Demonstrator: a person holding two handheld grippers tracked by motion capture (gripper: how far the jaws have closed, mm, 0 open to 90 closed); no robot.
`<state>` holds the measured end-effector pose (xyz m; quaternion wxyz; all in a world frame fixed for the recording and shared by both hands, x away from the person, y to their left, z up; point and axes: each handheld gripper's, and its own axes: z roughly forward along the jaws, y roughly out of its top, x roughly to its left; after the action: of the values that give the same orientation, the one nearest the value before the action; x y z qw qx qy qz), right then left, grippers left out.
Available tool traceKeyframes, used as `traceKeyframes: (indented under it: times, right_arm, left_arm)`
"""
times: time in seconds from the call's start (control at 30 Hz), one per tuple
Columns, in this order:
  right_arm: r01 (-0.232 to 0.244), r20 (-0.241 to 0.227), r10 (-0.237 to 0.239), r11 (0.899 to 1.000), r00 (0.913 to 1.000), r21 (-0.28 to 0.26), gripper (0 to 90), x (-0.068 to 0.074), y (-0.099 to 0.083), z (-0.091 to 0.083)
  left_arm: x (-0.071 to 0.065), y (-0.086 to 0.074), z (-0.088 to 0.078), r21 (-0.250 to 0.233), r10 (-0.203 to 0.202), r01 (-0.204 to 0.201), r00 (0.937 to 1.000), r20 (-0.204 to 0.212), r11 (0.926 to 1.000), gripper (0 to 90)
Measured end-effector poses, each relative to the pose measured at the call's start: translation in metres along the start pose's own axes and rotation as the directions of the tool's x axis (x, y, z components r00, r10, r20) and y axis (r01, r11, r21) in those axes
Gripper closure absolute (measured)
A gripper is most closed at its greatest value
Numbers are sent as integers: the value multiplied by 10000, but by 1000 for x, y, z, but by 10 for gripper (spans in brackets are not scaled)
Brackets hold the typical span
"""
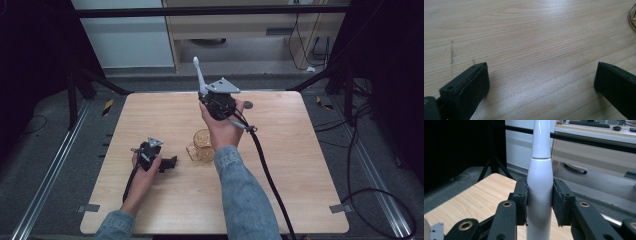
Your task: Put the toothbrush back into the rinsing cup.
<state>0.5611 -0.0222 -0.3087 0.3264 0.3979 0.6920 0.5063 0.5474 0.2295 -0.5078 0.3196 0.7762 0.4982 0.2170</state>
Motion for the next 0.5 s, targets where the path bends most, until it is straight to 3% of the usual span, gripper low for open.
traceKeyframes:
  times: [0.4,0.5]
  right_arm:
    - [-537,-268,534,9985,9982,-73,669,17,-21,7]
    - [-387,-217,388,9992,9990,22,669,21,-28,6]
  left_arm:
    - [0,0,0,-8,-1,1,10000,23,10000,0]
    - [0,0,0,-21,0,0,10000,27,10000,0]
